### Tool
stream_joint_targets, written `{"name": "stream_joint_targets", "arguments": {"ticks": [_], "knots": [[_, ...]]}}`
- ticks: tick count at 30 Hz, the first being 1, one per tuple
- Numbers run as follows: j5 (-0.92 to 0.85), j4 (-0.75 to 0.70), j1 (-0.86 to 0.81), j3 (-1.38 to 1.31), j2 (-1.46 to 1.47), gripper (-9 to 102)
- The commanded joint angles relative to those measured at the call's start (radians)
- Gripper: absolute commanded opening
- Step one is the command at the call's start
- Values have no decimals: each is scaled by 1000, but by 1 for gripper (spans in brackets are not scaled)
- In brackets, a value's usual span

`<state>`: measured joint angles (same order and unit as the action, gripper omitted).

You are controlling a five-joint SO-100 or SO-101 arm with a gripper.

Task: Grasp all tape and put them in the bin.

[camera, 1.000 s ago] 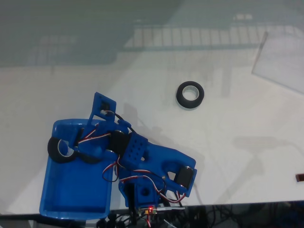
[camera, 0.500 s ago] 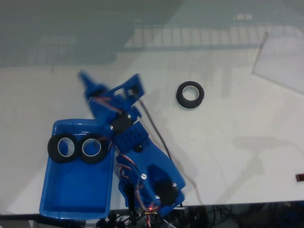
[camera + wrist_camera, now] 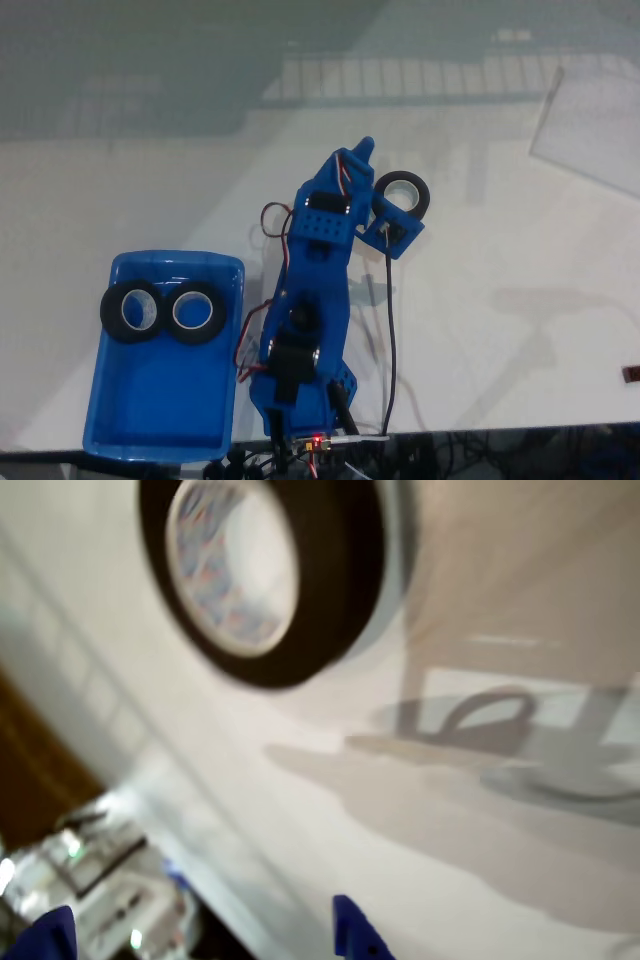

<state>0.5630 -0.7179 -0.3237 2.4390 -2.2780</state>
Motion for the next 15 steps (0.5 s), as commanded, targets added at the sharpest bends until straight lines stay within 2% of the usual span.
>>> {"name": "stream_joint_targets", "arguments": {"ticks": [1, 8, 15], "knots": [[17, -69, -41, -92, 41, 34], [63, -187, -89, -202, 160, 34], [77, -204, -123, -278, 301, 31]]}}
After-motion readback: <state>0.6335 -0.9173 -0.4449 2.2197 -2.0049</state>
